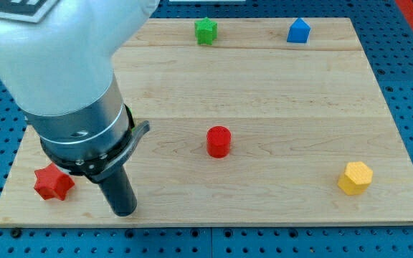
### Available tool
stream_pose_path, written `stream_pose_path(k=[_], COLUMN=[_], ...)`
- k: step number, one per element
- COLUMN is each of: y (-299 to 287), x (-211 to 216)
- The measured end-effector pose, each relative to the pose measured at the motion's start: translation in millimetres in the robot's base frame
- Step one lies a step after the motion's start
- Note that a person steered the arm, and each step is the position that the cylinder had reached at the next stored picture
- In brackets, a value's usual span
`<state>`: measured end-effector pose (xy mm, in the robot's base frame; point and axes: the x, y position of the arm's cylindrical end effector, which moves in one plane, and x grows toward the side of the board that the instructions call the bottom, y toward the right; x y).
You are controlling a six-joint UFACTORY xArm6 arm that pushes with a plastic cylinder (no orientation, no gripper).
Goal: Move your arm to and fro at the bottom
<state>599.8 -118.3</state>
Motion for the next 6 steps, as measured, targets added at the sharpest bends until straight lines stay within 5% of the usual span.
stream_pose_path(k=[6], y=[9.1], x=[6.9])
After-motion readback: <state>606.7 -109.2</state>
